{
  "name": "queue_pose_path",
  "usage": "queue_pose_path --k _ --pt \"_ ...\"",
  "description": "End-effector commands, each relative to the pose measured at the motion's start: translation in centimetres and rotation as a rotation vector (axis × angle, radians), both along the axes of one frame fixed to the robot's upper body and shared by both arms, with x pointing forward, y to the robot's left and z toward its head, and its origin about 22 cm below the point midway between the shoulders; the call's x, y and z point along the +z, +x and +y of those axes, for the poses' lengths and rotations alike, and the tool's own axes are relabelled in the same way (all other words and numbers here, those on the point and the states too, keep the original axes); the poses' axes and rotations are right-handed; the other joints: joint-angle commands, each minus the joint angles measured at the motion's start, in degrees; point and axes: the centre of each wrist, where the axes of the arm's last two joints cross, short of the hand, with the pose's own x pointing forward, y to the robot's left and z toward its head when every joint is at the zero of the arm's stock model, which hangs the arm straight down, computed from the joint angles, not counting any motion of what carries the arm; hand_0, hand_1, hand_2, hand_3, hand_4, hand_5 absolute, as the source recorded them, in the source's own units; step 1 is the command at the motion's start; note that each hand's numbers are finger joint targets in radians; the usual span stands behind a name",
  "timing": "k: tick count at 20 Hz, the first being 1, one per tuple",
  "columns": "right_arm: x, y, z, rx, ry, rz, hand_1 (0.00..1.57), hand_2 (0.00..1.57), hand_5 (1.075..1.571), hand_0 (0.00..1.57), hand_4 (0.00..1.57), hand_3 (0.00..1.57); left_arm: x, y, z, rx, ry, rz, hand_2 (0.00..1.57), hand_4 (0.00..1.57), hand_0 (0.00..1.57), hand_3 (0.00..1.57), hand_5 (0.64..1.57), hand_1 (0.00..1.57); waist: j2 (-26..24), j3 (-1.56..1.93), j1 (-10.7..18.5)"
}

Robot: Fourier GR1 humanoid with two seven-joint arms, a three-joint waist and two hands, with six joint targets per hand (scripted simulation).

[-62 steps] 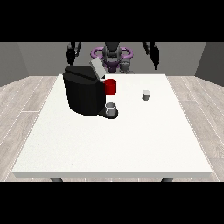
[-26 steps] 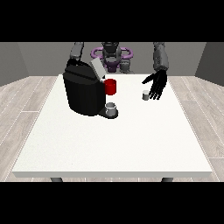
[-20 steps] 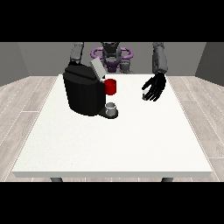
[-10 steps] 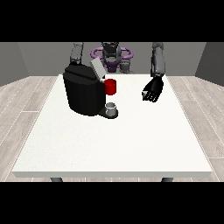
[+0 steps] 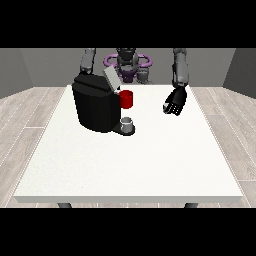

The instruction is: Insert the coffee pod into the coffee machine and close the lid

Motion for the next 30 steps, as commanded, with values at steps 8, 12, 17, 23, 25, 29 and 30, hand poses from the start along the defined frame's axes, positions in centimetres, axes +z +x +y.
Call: queue_pose_path --k 8,12,17,23,25,29,30 --pt "-3.6 -1.2 -0.8 -0.064 -0.105 0.111 0.0 0.0 1.571 0.0 0.0 0.0 3.3 3.0 -3.4 -0.081 -0.217 -0.008 1.43 0.52 1.45 1.36 1.571 1.45 -5.1 -0.03 1.3" --pt "-3.4 0.5 -4.2 -0.118 -0.079 0.08 0.0 0.0 1.571 0.0 0.0 0.0 7.2 4.5 -4.1 -0.125 -0.173 -0.004 1.39 0.5 1.4 1.32 1.571 1.4 -4.7 0.0 2.9" --pt "-5.4 -0.3 -3.0 -0.09 -0.1 0.114 0.0 0.0 1.571 0.0 0.0 0.0 8.9 5.4 -8.7 -0.208 -0.187 0.023 1.4 0.56 1.42 1.34 1.571 1.42 -7.4 0.0 3.6" --pt "-2.9 -0.3 0.0 -0.034 -0.079 0.18 0.0 0.0 1.571 0.0 0.0 0.0 8.0 5.4 -7.7 -0.144 -0.217 0.106 1.4 0.56 1.42 1.34 1.571 1.42 -12.4 -0.06 -0.9" --pt "-3.6 -0.1 -0.4 -0.036 -0.047 0.116 0.0 0.0 1.571 0.0 0.0 0.0 11.4 6.1 -8.5 -0.196 -0.166 0.004 1.35 0.59 1.33 1.32 1.571 1.33 -9.0 -0.03 0.1" --pt "-2.2 0.4 -1.3 0.009 -0.066 0.083 0.0 0.0 1.571 0.0 0.0 0.0 14.9 7.3 -8.6 -0.138 -0.265 0.011 1.2 0.51 0.98 1.37 1.571 0.98 -8.9 -0.03 -2.8" --pt "-2.2 0.8 1.0 -0.019 -0.051 0.059 0.0 0.0 1.571 0.0 0.0 0.0 17.2 7.7 -9.5 -0.165 -0.277 -0.015 1.16 0.52 0.96 1.36 1.571 0.96 -7.8 -0.02 -1.5"
